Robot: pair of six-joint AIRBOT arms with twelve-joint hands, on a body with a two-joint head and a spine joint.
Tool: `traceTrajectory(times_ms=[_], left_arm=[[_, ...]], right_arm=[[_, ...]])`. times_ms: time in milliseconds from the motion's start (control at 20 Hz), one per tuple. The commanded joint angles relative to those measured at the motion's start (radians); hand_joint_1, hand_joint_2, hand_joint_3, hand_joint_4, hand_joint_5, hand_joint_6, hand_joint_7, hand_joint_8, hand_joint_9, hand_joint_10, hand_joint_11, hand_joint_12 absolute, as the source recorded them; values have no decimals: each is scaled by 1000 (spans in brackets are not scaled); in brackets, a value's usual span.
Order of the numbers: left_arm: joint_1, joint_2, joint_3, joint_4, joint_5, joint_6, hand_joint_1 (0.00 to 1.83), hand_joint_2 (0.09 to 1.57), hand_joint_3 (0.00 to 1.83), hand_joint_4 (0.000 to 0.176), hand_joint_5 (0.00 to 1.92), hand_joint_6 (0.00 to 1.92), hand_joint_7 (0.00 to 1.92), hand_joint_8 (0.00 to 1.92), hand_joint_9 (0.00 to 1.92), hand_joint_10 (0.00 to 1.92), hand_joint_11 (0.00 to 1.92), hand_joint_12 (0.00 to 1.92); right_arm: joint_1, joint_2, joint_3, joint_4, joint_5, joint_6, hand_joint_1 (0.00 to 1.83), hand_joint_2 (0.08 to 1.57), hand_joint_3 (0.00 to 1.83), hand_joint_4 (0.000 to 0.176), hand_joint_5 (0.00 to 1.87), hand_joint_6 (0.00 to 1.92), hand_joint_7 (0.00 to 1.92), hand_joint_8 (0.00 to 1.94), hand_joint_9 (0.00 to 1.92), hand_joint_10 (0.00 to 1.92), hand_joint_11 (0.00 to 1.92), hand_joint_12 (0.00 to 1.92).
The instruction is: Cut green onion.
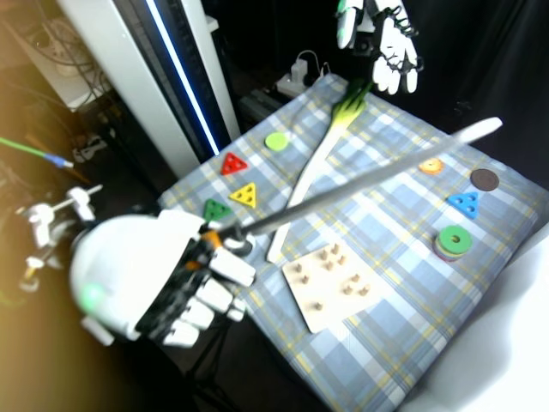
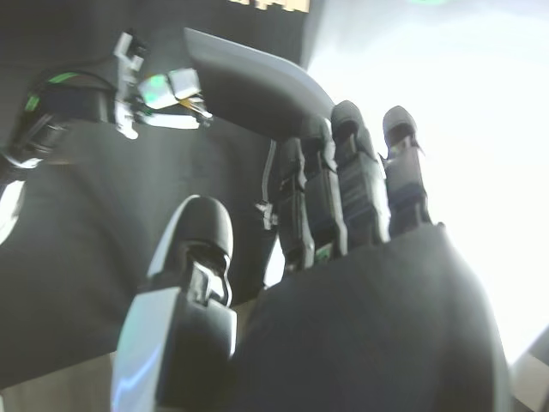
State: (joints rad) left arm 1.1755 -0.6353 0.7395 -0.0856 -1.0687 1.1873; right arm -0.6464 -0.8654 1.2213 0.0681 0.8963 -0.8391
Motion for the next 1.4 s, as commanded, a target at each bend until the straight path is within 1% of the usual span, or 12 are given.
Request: traceTrajectory(times_ms=[0, 200, 300, 450, 500, 550, 600, 850, 1100, 1150, 1250, 1350], left_arm=[[-22, -13, 2, 16, -64, -6, 486, 1364, 2, 0, 504, 1, 526, 0, 413, 3, 0, 487], [-103, -65, 12, 133, 77, -29, 534, 1332, 1, 0, 500, 1, 517, 3, 433, 4, 0, 682], [-144, -92, 23, 209, 151, -55, 495, 1331, 0, 0, 489, 0, 491, 3, 409, 3, 0, 594], [-232, -145, 49, 314, 301, -56, 157, 1424, 17, 0, 418, 3, 437, 1, 350, 1, 0, 556], [-253, -159, 56, 337, 340, -56, 31, 1434, 12, 0, 314, 0, 325, 0, 238, 0, 0, 383], [-273, -174, 64, 360, 377, -55, 5, 1425, 4, 0, 279, 0, 285, 0, 210, 0, 0, 333], [-284, -184, 69, 377, 403, -55, 0, 1366, 0, 0, 134, 0, 115, 1, 51, 0, 0, 44], [-335, -207, 71, 494, 519, -55, 0, 1332, 0, 0, 101, 3, 73, 6, 15, 6, 9, 4], [-344, -224, 71, 519, 552, -55, 0, 1335, 0, 0, 34, 4, 41, 2, 0, 0, 0, 0], [-344, -224, 71, 519, 553, -55, 0, 1335, 0, 0, 34, 4, 41, 2, 0, 0, 0, 0], [-344, -226, 71, 518, 558, -55, 0, 1338, 0, 0, 70, 0, 84, 0, 24, 0, 0, 0], [-344, -229, 72, 514, 559, -55, 0, 1338, 0, 0, 57, 0, 77, 0, 17, 0, 0, 0]], right_arm=[[14, 18, -2, 29, 157, 11, 397, 1436, 0, 152, 1194, 1921, 1491, 1941, 1614, 1921, 1643, 1921], [14, 37, -22, 7, 172, 11, 460, 1435, 0, 133, 1209, 1921, 1476, 1941, 1591, 1921, 1625, 1921], [14, 41, -26, 3, 180, 11, 502, 1432, 0, 131, 1199, 1921, 1474, 1941, 1592, 1921, 1626, 1921], [14, 53, -38, -5, 188, 11, 515, 1427, 0, 129, 1179, 1921, 1448, 1941, 1567, 1921, 1593, 1921], [14, 56, -42, -10, 189, 11, 510, 1433, 1, 129, 1168, 1921, 1443, 1941, 1569, 1921, 1603, 1921], [14, 60, -47, -18, 191, 11, 498, 1435, 2, 130, 1185, 1921, 1451, 1941, 1575, 1921, 1613, 1921], [14, 61, -51, -27, 191, 11, 489, 1431, 0, 132, 1191, 1921, 1439, 1941, 1556, 1921, 1602, 1921], [14, 63, -69, -75, 191, 12, 499, 1413, 0, 131, 1197, 1921, 1405, 1941, 1524, 1921, 1562, 1921], [-12, 62, -93, -114, 187, 13, 607, 1450, 1, 126, 1004, 1921, 1210, 1941, 1367, 1921, 1422, 1921], [-14, 62, -93, -114, 187, 14, 607, 1450, 1, 126, 1004, 1921, 1210, 1941, 1367, 1921, 1422, 1921], [-29, 59, -93, -114, 184, 18, 586, 1420, 0, 108, 1000, 1921, 1249, 1941, 1412, 1921, 1455, 1921], [-37, 55, -92, -120, 174, 23, 549, 1412, 0, 105, 1007, 1921, 1273, 1941, 1419, 1921, 1451, 1921]])
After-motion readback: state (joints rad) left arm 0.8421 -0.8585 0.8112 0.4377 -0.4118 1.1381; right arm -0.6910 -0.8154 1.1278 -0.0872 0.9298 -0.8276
